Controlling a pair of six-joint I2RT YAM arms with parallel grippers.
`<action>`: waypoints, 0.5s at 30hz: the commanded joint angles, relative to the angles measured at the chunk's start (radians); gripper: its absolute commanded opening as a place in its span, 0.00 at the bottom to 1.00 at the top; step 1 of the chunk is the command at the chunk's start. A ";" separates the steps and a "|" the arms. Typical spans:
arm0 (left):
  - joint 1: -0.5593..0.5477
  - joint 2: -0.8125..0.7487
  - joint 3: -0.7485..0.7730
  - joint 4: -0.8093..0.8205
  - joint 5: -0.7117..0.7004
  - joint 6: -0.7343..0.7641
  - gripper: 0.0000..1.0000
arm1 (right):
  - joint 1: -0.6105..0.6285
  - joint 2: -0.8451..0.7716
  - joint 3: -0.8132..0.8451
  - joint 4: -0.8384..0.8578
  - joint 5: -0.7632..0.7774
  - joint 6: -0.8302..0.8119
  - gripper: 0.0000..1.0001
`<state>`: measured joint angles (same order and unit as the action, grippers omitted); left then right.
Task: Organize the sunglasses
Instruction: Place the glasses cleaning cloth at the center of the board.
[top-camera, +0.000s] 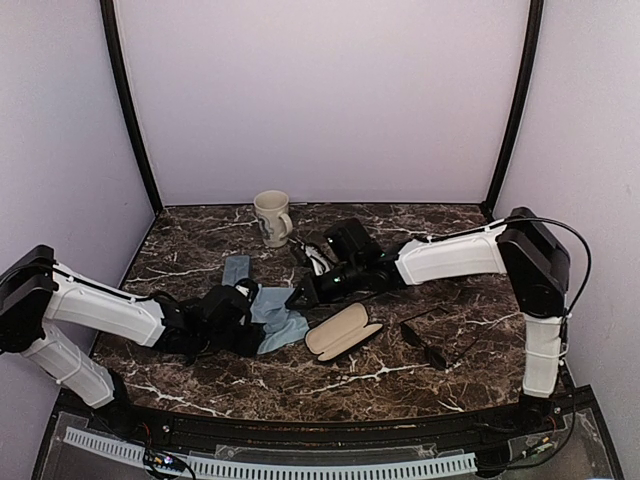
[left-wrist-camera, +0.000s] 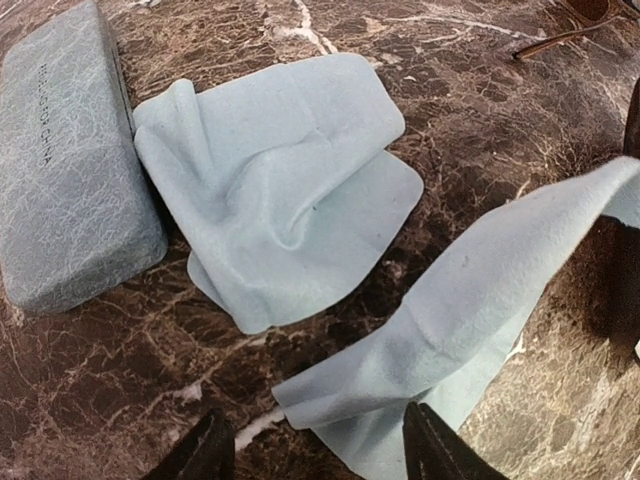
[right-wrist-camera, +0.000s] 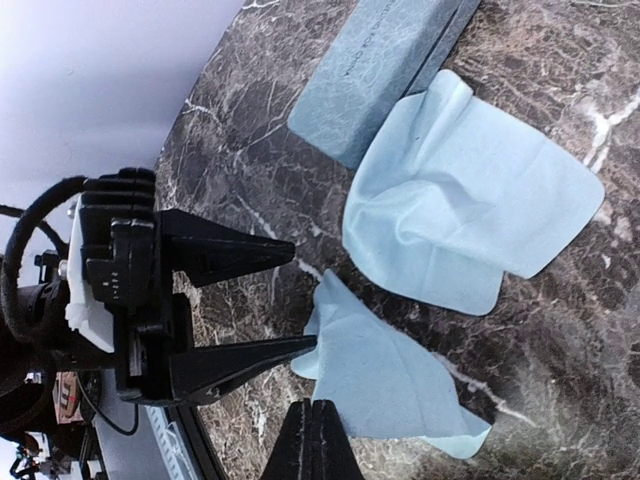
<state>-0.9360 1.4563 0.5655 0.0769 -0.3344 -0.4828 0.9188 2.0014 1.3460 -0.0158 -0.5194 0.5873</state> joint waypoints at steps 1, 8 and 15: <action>0.008 -0.006 0.000 0.013 0.010 -0.003 0.63 | -0.020 0.034 0.061 -0.008 0.033 -0.028 0.00; -0.004 -0.082 -0.037 -0.021 0.107 0.006 0.74 | -0.054 0.101 0.123 -0.022 0.039 -0.032 0.00; -0.047 -0.101 -0.052 -0.047 0.157 -0.017 0.60 | -0.071 0.136 0.178 -0.065 0.057 -0.049 0.11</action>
<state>-0.9649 1.3735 0.5266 0.0547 -0.2295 -0.4908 0.8600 2.1242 1.4776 -0.0620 -0.4828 0.5610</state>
